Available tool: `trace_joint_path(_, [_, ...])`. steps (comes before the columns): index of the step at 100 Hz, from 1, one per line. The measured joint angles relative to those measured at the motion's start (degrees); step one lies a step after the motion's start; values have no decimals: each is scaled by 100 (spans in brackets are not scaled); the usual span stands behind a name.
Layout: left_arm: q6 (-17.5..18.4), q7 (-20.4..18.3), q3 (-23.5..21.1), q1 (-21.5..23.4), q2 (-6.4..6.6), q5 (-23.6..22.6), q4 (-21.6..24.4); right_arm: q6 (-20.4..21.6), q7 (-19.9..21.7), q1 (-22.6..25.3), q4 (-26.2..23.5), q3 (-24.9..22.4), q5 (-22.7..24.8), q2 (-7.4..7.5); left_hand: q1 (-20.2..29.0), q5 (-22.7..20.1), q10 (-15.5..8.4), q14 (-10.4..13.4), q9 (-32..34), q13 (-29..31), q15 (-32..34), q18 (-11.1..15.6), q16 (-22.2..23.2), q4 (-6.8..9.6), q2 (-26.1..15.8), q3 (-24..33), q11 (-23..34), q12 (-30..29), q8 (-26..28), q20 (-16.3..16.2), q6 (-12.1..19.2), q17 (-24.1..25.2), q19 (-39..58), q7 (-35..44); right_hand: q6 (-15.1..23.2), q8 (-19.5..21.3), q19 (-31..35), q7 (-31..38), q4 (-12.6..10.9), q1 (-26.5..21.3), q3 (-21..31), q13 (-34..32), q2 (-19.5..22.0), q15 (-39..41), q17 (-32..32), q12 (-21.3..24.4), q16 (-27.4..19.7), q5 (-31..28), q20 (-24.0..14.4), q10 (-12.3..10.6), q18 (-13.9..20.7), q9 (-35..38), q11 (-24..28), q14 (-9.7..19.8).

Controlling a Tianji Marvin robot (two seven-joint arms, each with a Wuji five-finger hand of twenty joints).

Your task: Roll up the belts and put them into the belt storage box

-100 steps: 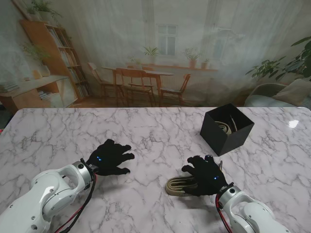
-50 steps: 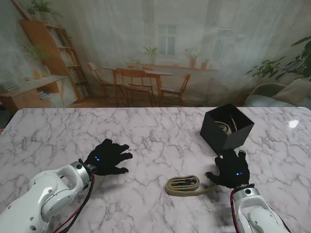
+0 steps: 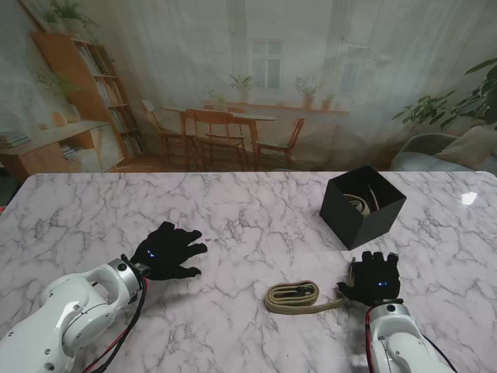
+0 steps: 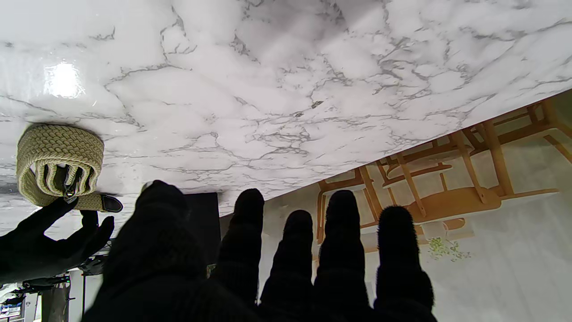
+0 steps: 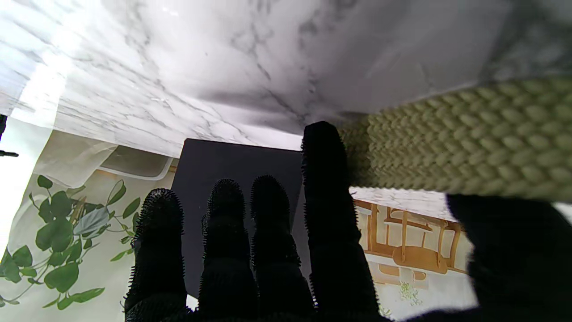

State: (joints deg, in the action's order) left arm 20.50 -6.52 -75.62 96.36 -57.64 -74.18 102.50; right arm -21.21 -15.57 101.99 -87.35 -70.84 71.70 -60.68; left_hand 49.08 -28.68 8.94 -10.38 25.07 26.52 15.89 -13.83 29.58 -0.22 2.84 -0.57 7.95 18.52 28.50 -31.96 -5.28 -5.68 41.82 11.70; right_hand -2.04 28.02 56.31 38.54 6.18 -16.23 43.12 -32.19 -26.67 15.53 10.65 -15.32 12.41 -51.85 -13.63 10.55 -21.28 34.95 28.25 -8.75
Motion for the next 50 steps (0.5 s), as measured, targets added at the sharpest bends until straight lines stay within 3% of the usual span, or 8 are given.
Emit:
trace_joint_path(6, [0, -3, -7, 4, 0, -3, 1, 1, 0, -51, 58, 33, -56, -3, 0, 0, 0, 0, 0, 0, 0, 0, 0, 0, 0, 0, 0, 0, 0, 0, 0, 0, 0, 2, 49, 33, 2, 196, -21, -273, 354, -51, -41, 0, 0, -8, 43, -220, -2, -5, 1, 83, -1, 0])
trace_joint_path(14, [0, -3, -11, 8, 0, -5, 1, -9, 33, -129, 108, 110, -77, -2, 0, 0, 0, -1, 0, 0, 0, 0, 0, 0, 0, 0, 0, 0, 0, 0, 0, 0, 0, 4, 388, -713, 29, 1179, 358, -796, 841, -143, -372, 110, 0, -18, 87, -200, -3, -79, 11, 311, -1, 0])
trace_joint_path(21, [-2, -3, -14, 12, 0, -8, 2, -13, 18, -209, 176, 196, -123, 0, 0, 0, 0, -1, 0, 0, 0, 0, 0, 0, 0, 0, 0, 0, 0, 0, 0, 0, 0, 6, 495, -1036, 29, 1723, 505, -1129, 1059, -329, -498, 120, 0, -55, 122, -197, -3, -152, 31, 496, 0, 1])
trace_joint_path(50, [-5, 4, -42, 29, 0, -23, 5, 98, -264, -408, 354, 343, -279, -27, 0, 0, 0, -1, 0, 0, 0, 0, 0, 0, 0, 0, 0, 0, 0, 0, 0, 0, 0, 9, 620, -1280, 34, 1820, 571, -1242, 1101, -503, -508, 143, 9, -60, 129, -198, -4, -210, 48, 759, 8, 6])
